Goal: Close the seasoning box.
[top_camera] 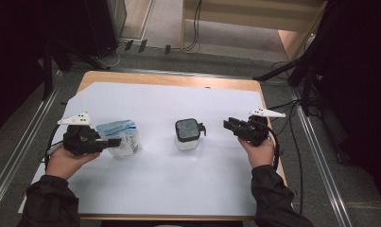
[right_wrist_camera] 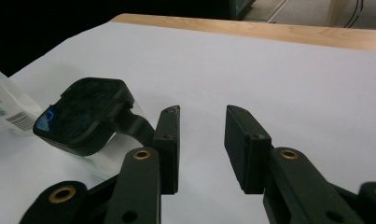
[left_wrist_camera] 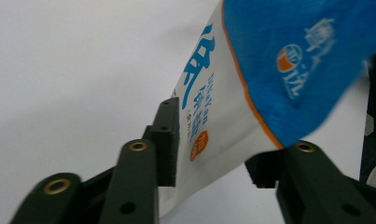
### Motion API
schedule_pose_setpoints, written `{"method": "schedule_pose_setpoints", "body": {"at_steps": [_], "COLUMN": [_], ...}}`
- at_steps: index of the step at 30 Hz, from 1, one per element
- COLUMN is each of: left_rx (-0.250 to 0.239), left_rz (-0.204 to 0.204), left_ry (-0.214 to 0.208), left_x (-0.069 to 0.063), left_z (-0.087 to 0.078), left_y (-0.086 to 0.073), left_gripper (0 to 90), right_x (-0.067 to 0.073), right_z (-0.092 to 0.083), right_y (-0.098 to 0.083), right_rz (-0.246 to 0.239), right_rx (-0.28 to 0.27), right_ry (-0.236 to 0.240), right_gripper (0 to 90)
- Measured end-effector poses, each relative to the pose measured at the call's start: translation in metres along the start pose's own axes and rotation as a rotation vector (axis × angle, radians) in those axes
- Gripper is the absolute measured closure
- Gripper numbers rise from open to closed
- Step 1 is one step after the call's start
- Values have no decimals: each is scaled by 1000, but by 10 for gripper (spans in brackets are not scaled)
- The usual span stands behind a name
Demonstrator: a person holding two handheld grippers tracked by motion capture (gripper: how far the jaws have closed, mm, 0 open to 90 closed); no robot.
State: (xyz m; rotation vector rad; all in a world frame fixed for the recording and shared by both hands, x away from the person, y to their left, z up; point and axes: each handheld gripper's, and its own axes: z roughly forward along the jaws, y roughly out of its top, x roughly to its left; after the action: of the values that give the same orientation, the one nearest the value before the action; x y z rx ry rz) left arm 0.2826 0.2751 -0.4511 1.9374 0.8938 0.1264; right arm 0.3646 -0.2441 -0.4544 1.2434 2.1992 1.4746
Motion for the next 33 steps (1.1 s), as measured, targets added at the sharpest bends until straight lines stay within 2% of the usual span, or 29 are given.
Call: {"method": "schedule_pose_setpoints", "body": {"at_steps": [4, 9, 12, 13, 25, 29, 33], "left_rx": [7, 27, 23, 19, 6, 22, 21], "left_rz": [0, -6, -7, -11, -70, -96, -119], "left_ry": [8, 37, 84, 85, 133, 149, 183], "left_x": [-2, -1, 0, 1, 11, 18, 25], "left_z": [-6, -13, -18, -19, -38, -40, -39], "left_y": [-2, -8, -13, -13, -27, -31, -33], "left_gripper": [504, 437, 422, 411, 393, 391, 390], "right_x": [-5, -10, -13, -15, -17, -16, -16], "right_z": [-4, -6, -6, -6, -2, 0, 1], "right_y": [-1, -3, -4, -5, -3, -3, -4], "right_rz": [-9, -9, -1, 0, -17, -24, -26], "right_rx": [-10, -4, -1, -3, 3, 9, 13], "right_ry": [-16, -34, -37, -36, -44, -45, -45], "right_gripper": [608, 527, 503, 497, 486, 486, 486]}}
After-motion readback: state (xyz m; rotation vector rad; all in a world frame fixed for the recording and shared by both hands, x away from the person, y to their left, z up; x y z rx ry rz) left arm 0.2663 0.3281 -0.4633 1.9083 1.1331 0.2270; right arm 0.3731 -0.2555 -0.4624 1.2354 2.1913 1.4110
